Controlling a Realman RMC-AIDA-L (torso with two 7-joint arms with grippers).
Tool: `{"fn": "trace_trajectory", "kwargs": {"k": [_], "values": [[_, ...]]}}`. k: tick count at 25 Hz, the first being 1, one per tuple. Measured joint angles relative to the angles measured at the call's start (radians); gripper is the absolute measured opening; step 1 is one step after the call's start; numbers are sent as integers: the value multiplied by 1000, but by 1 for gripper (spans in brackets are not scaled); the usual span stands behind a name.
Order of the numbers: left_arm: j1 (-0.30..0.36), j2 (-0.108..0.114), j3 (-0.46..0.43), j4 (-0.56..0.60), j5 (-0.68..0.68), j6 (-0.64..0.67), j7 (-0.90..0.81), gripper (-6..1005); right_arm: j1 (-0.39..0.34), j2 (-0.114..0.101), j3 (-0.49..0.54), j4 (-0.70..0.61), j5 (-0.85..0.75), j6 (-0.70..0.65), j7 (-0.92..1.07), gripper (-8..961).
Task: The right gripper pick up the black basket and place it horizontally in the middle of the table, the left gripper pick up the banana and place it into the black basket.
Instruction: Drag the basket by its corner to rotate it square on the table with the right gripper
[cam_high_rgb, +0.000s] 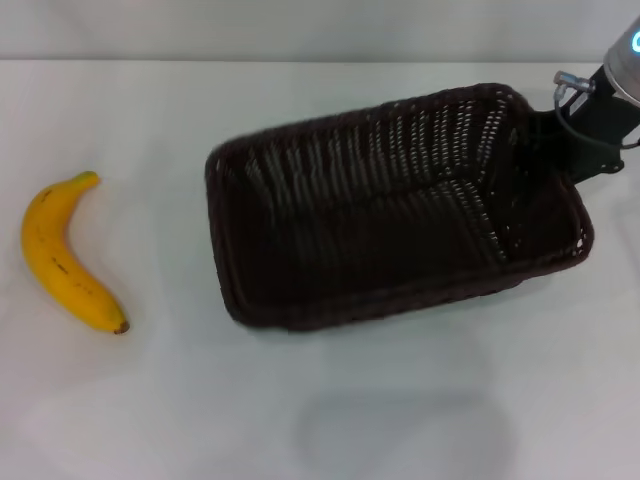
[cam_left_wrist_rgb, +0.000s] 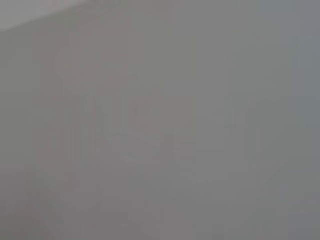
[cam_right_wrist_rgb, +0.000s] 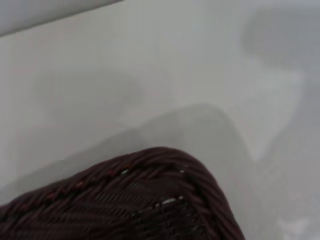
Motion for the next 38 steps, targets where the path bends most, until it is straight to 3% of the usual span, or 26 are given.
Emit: {"fn": "trace_trajectory", "kwargs": {"k": [6,14,24,30,38], "values": [[-38,19,-27,-17,2,29,4,861,-11,-1,-6,-38,-6,75,86,189],[-75,30,-26,-21,2,96,0,861,-24,-1,-54,-40,-10,103,56,159],[-72,21,-29,-15,2,89,-3,861,-37,-10,4,-65,-4,88,-96,121],[-75,18,-27,-20,2,89,-4,861,-32,-21,0,-62,-9,116,-131,173],[-73,3,-26,-16,2,87,-5,861,-23,-9,-61,-61,-187,116,-197,228]]}}
